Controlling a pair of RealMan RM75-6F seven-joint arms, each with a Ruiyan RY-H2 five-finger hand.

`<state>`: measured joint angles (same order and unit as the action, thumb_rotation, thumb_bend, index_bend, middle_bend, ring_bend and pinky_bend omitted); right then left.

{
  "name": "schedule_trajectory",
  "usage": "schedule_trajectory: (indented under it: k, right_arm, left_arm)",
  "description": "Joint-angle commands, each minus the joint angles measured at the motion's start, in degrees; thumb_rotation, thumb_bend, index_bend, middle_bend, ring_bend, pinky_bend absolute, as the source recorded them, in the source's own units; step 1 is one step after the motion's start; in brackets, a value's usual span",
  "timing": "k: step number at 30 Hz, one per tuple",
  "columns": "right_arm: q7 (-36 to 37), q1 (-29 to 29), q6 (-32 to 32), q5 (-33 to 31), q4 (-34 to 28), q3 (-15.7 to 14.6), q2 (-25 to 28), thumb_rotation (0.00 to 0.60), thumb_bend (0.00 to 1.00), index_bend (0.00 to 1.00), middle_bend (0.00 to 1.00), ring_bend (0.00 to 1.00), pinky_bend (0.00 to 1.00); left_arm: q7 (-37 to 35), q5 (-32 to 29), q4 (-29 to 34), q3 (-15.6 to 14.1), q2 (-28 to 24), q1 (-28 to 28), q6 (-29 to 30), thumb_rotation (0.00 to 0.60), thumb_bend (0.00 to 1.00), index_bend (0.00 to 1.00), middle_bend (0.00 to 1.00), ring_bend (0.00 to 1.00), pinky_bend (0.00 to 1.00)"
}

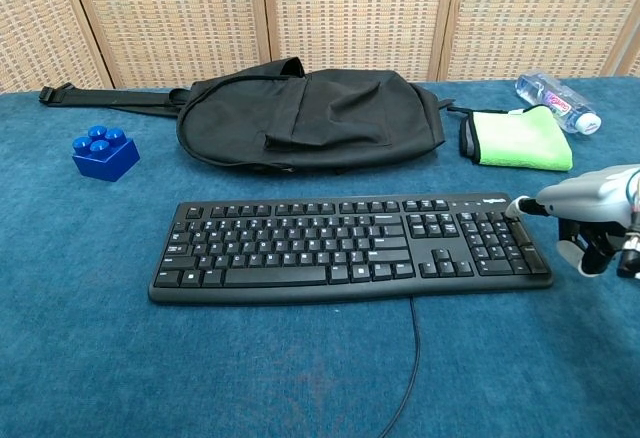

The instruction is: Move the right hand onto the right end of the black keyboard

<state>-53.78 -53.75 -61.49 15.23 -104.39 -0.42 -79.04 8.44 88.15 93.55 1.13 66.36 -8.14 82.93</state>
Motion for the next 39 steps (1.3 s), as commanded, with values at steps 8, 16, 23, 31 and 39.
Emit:
schedule_trajectory:
  k: [8, 16, 23, 31, 39]
  right_arm:
    - [-0.4, -0.84, -2.22, 0.58, -1.77, 0.27, 0.85, 0.6, 0.75, 0.02, 0.71, 0.62, 0.46]
    - [-0.47, -0.78, -7.86, 4.58, -8.2, 1.04, 4.71, 0.6, 0.75, 0.02, 0.69, 0.62, 0.46]
    - [7.8, 5.03, -12.54, 18.26, -12.97, -0.68, 9.27, 0.6, 0.64, 0.0, 0.36, 0.3, 0.45]
    - [26.31, 18.75, -19.51, 44.89, -8.54, -9.28, 13.16, 0.6, 0.38, 0.0, 0.0, 0.0, 0.16]
    - [38.61, 30.17, -30.71, 62.37, 2.75, -13.69, 12.17, 0.6, 0.26, 0.0, 0.0, 0.0, 0.0]
  left_arm:
    - [-0.15, 0.14, -0.03, -0.04, -0.03, -0.02, 0.07, 0.6, 0.0, 0.0, 0.0, 0.0, 0.0]
    - [-0.31, 0.34, -0.01, -0.1, -0.11, 0.04, 0.27, 0.6, 0.0, 0.0, 0.0, 0.0, 0.0]
    - [-0.49, 0.33, -0.02, -0.13, -0.16, 0.06, 0.26, 0.6, 0.0, 0.0, 0.0, 0.0, 0.0]
    - [0.24, 1.08, -0.15, -0.52, 0.37, -0.07, 0.13, 0.6, 0.0, 0.0, 0.0, 0.0, 0.0]
    - [1.08, 1.66, -0.12, -0.71, 0.95, 0.05, 0.58, 0.6, 0.0, 0.0, 0.0, 0.0, 0.0]
